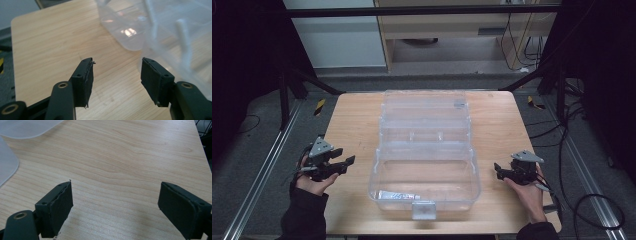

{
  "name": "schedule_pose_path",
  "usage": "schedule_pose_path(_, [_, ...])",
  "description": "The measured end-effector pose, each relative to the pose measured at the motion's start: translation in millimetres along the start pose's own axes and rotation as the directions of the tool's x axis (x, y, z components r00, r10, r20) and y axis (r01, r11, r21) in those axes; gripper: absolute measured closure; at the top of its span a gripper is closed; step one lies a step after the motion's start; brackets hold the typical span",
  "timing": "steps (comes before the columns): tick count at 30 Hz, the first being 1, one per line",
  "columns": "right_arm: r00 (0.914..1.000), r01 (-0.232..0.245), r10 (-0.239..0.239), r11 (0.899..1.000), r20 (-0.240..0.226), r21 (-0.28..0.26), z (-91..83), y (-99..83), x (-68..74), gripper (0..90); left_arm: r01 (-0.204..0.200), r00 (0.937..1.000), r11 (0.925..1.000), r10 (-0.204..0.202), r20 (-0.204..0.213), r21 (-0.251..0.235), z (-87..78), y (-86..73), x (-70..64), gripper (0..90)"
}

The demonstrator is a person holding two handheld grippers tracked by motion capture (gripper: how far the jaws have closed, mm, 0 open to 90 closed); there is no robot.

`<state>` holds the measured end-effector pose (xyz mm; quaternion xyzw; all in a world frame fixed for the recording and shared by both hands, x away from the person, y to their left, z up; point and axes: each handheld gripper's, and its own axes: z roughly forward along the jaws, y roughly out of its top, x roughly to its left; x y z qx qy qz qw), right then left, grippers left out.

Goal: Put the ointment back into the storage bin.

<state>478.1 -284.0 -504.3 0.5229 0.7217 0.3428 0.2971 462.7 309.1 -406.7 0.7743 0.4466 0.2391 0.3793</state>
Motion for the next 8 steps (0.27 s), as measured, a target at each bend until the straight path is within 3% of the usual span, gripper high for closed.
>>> schedule_pose_path(8, [1.0000,-0.001,0.001,1.000,0.001,0.001,0.7,-0.1,0.1,12.7,0.063,0.9955,0.9963,-0.058,-0.075,0.059,19.3,-28.7,14.8,43.3])
